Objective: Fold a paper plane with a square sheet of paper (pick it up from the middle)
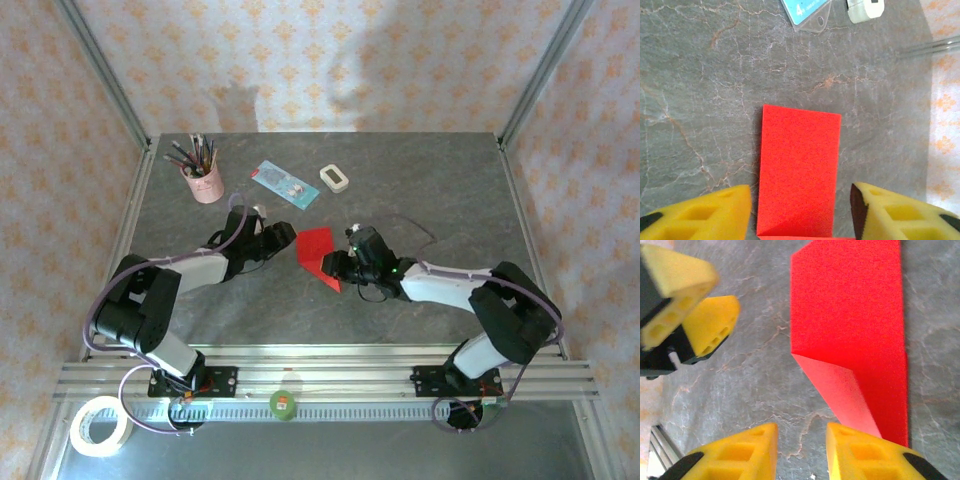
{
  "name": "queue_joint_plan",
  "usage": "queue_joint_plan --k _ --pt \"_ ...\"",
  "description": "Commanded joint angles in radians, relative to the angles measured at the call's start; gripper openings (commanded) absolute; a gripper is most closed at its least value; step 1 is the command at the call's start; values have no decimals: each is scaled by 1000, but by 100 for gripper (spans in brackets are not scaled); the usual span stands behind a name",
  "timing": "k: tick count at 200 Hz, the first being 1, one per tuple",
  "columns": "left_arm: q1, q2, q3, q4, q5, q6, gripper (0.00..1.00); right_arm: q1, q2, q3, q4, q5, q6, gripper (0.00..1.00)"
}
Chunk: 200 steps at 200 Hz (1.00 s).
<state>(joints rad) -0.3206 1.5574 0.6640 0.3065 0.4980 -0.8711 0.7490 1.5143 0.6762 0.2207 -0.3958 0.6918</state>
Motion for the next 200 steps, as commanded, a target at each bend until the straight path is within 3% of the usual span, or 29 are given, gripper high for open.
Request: queue_joint_plan --k 1,43,114,200 --pt "-9 -26 -20 60 30 -9 64 -5 29 -11 79 52 95 31" --pt "-5 -8 42 -59 52 88 99 -13 111 44 83 73 109 30" --pt "-5 -30 7 -41 106 126 99 -13 204 103 26 100 98 28" --pt "-29 20 -12 -77 207 70 95 -20 211 14 86 82 152 26"
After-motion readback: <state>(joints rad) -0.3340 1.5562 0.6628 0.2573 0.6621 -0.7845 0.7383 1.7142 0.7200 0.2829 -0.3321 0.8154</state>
